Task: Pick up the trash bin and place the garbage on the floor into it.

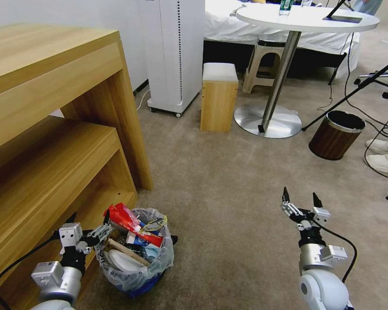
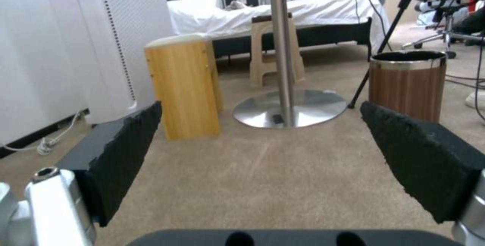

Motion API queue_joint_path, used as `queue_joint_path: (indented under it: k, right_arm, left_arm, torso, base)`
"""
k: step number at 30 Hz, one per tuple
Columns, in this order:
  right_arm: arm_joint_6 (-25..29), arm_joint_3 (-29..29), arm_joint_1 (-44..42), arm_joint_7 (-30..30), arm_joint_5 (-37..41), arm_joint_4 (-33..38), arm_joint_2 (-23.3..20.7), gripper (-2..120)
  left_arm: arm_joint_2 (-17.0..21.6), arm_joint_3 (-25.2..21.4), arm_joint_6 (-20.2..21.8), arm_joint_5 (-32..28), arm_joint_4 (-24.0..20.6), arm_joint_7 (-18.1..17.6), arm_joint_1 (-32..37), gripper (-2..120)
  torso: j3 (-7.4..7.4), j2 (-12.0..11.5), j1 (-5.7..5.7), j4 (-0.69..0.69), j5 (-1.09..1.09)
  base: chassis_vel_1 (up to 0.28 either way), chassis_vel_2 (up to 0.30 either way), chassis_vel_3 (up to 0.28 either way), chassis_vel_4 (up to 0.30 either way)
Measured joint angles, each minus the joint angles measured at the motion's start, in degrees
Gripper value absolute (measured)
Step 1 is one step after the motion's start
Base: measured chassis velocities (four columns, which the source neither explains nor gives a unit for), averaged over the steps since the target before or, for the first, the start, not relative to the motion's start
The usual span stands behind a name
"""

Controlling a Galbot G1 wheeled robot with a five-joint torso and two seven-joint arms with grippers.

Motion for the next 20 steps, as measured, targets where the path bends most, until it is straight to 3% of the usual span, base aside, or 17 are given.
queue_joint_path:
  k: [20]
  right_arm:
    - [0.5,-0.1,-0.3,-1.0,-1.2,0.3,0.4,100]
  left_arm:
    - [0.0,0.0,0.3,0.3,-0.4,0.1,0.6,100]
  torso:
    - [0.00,0.0,0.00,0.00,0.01]
  base:
    - [0.000,0.000,0.000,0.000]
